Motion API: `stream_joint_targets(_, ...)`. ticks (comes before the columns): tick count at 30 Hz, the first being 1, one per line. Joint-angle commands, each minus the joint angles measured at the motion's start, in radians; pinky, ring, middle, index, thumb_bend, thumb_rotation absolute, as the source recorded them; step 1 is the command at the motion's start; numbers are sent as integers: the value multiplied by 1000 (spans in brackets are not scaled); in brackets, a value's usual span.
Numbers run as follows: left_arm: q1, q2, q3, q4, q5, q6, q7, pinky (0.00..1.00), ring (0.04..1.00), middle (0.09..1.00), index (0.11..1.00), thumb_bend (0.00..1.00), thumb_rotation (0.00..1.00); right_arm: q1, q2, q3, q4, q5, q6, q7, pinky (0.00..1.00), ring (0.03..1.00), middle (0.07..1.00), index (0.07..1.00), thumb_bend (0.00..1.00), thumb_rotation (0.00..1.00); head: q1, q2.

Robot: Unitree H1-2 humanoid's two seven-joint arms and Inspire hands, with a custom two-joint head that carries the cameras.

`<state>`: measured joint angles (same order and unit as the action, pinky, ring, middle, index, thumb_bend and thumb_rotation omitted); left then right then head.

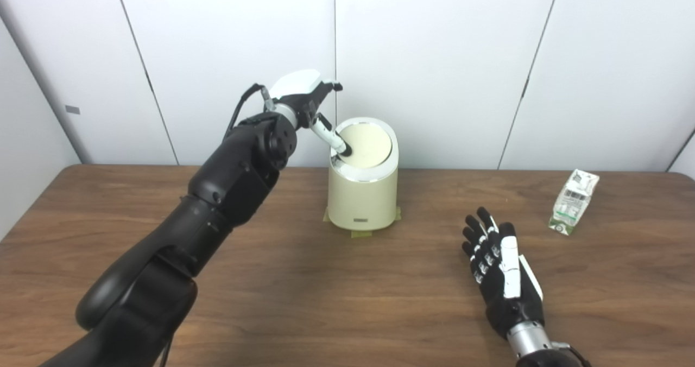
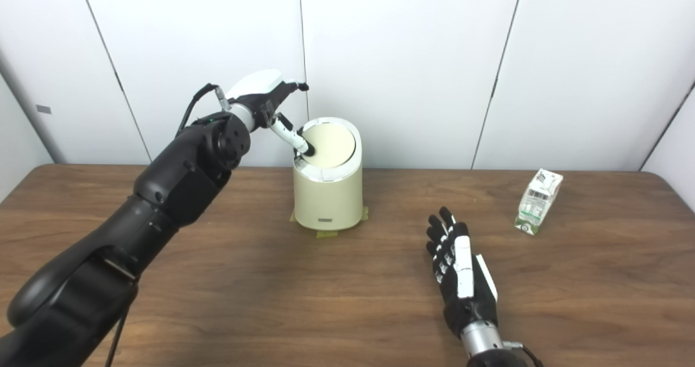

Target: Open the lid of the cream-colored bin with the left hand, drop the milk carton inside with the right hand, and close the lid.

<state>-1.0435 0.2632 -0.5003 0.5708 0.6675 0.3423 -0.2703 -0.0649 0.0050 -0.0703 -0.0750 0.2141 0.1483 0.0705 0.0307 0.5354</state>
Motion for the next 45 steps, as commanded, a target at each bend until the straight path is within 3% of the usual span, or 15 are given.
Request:
stream_joint_targets(1,-53,-23,-6,5,18,-19,12,772,905,945,922,856,0,-38,2,-4,-14,11,-37,4,1000,984,971,992,624,1000,0,0)
stream_joint_targets(17,-79,-72,4,8,16,-6,-21,788,913,939,898,860,0,-34,1,13,-24,-12,-19,1,1000,977,972,1000,645,1000,-5,4)
stream_joint_targets(29,-68,-49,-150,10,170,-85,-37,837,903,906,896,896,0,-26,-13,35,-62,-46,-1,3,1000,969,962,1000,652,1000,-8,13)
stream_joint_targets(39,-24,-51,-238,17,294,-135,-35,891,922,912,898,912,0,-21,-15,37,-75,-45,9,2,1000,971,967,1000,665,1000,-12,18)
stream_joint_targets(45,1,-46,-232,-9,311,-142,-46,894,923,918,906,877,0,-23,-15,30,-69,-38,5,4,1000,974,966,1000,656,1000,-9,18)
